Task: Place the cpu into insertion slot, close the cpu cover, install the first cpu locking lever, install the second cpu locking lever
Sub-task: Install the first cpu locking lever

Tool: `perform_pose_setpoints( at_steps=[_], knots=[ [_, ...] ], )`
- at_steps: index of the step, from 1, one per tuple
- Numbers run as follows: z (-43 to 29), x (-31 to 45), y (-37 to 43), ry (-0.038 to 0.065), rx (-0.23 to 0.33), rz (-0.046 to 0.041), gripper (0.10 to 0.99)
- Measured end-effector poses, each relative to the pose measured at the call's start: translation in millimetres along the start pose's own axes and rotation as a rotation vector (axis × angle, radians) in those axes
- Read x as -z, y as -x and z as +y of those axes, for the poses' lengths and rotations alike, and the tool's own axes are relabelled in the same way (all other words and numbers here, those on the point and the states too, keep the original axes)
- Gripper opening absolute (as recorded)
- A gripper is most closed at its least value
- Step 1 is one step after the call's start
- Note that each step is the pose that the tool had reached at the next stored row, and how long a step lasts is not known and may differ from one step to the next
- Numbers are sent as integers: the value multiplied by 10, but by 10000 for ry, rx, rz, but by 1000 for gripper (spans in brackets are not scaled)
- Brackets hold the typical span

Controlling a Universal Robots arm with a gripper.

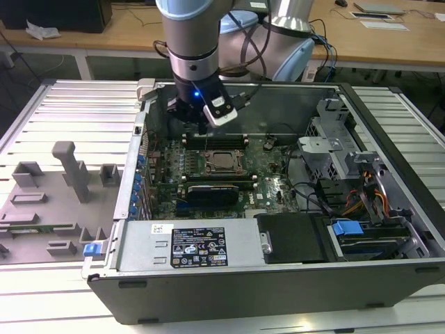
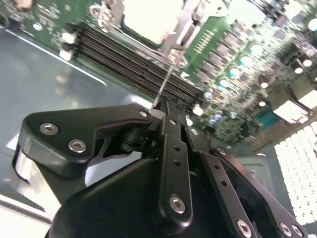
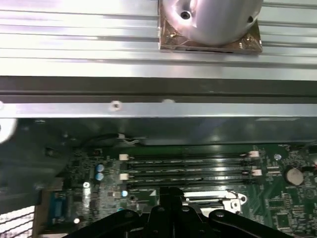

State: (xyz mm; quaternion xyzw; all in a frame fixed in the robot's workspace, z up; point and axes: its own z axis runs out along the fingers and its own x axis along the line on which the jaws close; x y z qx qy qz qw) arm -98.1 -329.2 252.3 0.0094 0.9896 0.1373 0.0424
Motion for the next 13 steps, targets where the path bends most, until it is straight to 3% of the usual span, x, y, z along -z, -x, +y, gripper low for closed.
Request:
perform_pose_setpoints(
  at_steps=[3, 6, 7, 8, 10, 11, 13],
  knots=[
    [0, -12, 137, -1, 0, 1, 106],
    [0, -14, 156, -22, 1, -2, 106],
    [0, -13, 156, -99, 1, -9, 106],
    [0, -13, 156, -273, 43, -122, 106],
    [0, -14, 155, -437, 169, -555, 106],
    [0, -14, 155, -445, 219, -736, 106],
    [-1, -19, 155, -440, 272, -946, 106]
  ],
)
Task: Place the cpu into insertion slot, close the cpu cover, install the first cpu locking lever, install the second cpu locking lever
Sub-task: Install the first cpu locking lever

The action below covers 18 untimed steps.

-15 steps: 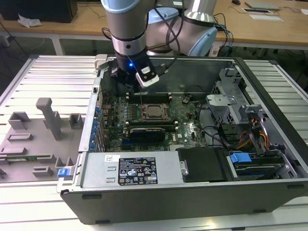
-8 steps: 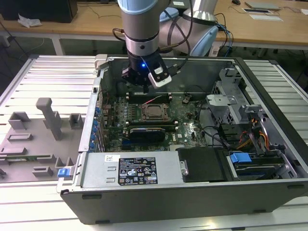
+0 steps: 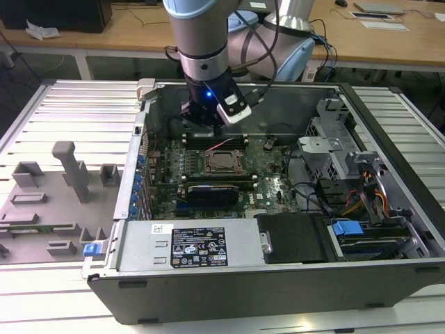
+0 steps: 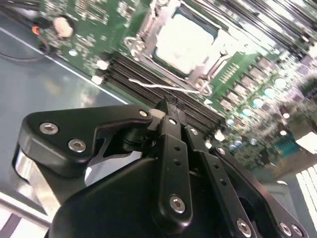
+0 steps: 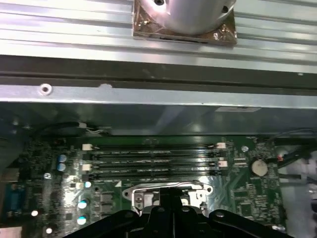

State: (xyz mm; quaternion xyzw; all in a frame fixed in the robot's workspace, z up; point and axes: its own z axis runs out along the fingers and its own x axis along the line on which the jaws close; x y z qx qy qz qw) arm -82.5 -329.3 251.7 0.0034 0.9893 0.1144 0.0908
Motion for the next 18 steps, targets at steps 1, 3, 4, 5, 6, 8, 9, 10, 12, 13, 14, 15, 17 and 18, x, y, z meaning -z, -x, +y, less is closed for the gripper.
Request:
perform_pose_setpoints(
  at_steps=[1, 3, 4, 5, 6, 8, 9, 10, 12, 13, 14, 15, 17, 18],
  knots=[
    [-1, -4, 0, 2, 12, -51, 106],
    [-3, -12, -2, 5, 37, -163, 106],
    [-4, -16, -3, 6, 51, -223, 106],
    [-5, -20, -4, 9, 64, -279, 106],
    [-6, -27, -5, 11, 81, -351, 106],
    [-11, -47, -9, 13, 109, -468, 106],
    [-16, -67, -12, 15, 119, -507, 106],
    [-23, -95, -18, 15, 122, -523, 106],
    [-32, -134, -25, 15, 124, -532, 106],
    [-37, -155, -28, 15, 124, -535, 106],
    [-39, -167, -29, 15, 123, -536, 106],
    [-43, -183, -26, 16, 124, -536, 106],
    [-39, -200, -19, 14, 122, -535, 106],
    [-33, -210, -14, 14, 119, -537, 106]
  ],
)
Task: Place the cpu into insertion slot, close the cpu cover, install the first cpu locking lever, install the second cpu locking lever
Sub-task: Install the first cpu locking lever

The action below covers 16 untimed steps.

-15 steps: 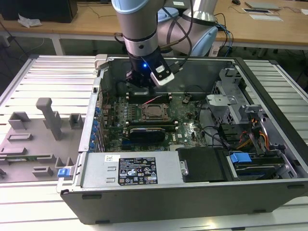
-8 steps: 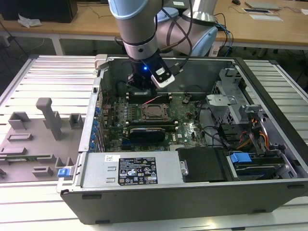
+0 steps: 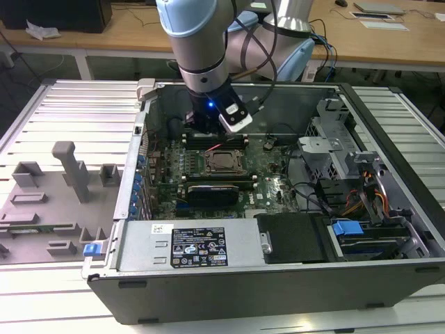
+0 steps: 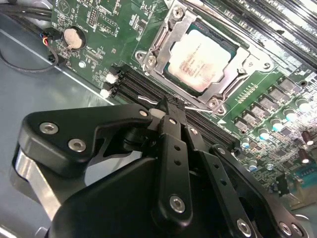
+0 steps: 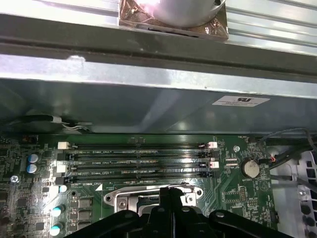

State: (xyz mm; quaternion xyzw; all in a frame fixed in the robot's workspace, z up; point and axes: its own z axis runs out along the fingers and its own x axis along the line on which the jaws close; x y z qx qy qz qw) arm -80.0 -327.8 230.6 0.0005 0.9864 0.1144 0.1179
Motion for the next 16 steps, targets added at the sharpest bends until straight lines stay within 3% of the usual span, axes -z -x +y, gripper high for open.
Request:
perform_pose_setpoints(
  at_steps=[4, 10, 16],
  knots=[
    [31, -21, 18, -29, -23, -6, 106],
    [44, -47, 24, -202, -494, -120, 106],
    [125, -94, 16, -357, -737, -175, 106]
  ],
)
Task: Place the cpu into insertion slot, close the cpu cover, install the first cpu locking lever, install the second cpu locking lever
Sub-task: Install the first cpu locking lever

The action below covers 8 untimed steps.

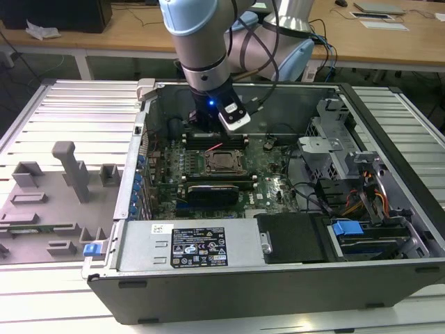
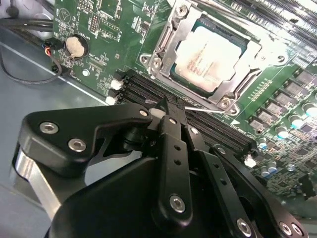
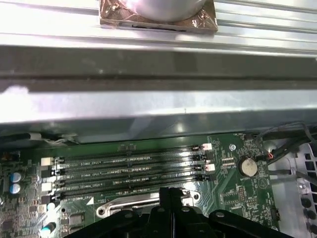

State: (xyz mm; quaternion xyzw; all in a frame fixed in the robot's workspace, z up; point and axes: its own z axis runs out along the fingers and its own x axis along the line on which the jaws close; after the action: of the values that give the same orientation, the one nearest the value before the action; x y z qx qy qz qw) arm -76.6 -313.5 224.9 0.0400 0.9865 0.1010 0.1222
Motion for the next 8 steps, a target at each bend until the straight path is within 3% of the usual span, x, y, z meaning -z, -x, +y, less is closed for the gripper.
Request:
perform_pose_setpoints(
  at_steps=[4, 8],
  knots=[
    [72, -24, -10, -97, -108, -32, 106],
    [75, -28, -11, -117, -145, -40, 106]
  ],
)
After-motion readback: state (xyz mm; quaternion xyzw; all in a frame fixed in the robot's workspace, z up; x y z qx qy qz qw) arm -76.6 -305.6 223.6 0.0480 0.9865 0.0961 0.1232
